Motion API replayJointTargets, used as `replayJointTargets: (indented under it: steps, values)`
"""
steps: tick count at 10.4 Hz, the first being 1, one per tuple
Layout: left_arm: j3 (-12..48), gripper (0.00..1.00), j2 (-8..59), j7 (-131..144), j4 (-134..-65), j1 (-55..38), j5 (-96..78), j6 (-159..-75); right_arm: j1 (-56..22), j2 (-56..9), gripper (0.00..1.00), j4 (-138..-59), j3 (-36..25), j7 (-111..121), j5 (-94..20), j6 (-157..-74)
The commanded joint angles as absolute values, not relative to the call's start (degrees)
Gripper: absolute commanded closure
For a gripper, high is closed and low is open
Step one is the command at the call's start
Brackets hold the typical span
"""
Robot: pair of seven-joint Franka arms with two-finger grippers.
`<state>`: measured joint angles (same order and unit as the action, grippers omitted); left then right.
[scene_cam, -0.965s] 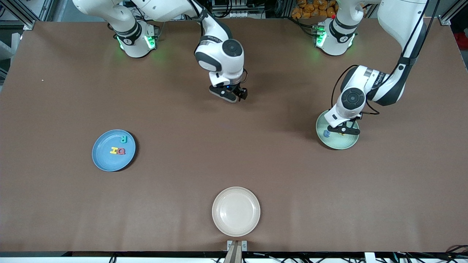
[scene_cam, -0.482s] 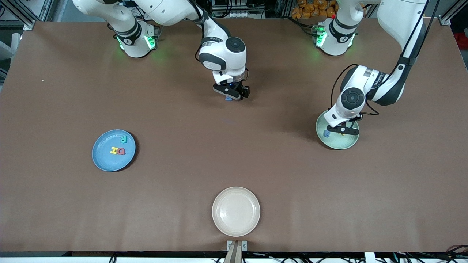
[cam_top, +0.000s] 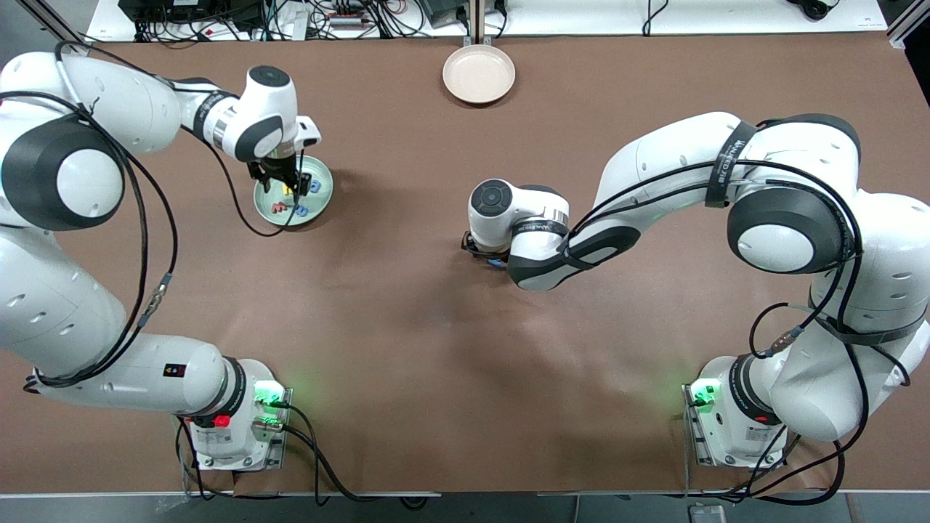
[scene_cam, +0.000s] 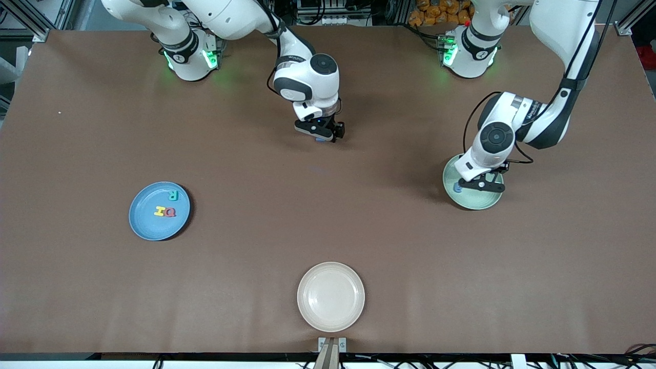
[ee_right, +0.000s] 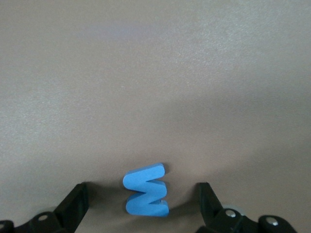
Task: Sort uppercase to blue plate, lowercase to green plate
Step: 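Close the right gripper on the blue w while the left gripper withdraws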
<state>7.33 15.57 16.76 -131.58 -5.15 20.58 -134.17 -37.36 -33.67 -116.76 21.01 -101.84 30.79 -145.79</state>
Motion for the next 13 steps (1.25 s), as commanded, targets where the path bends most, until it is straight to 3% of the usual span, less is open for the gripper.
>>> replayJointTargets:
  steps: [1,2,4,5,7,10,13]
  values:
    - [7.29,0.24,13.19,15.73,-129.30,-5.62,14.17,-133.86,-36.39,-33.13,0.00,-117.86,21.88,-103.53,32.70,-146.43]
    - [7.21,0.24,12.75,15.73,-128.07,-5.62,10.67,-133.68,-36.39,-33.13,0.00,-117.86,21.88,-103.54,32.70,-146.51]
    - [7.12,0.23,11.78,15.47,-124.47,-5.28,5.74,-132.02,-36.39,-33.05,0.93,-117.69,21.88,-105.46,33.22,-146.51]
    - [6.51,0.20,11.52,14.86,-121.84,-4.93,3.36,-129.66,-36.39,-32.87,1.00,-117.69,21.88,-105.82,33.74,-146.51]
    - [3.53,0.02,10.38,9.87,-116.65,-4.92,-2.52,-124.39,-36.39,-32.61,1.00,-117.69,21.97,-105.82,33.92,-146.43]
    - [-1.65,0.00,7.48,5.54,-112.16,-4.92,-8.33,-120.16,-35.95,-31.12,1.00,-117.60,21.97,-105.56,34.45,-145.99]
    - [-3.16,0.00,7.03,5.45,-104.09,-3.87,-8.61,-112.26,-29.65,-27.26,1.00,-117.77,21.97,-102.15,34.45,-144.59]
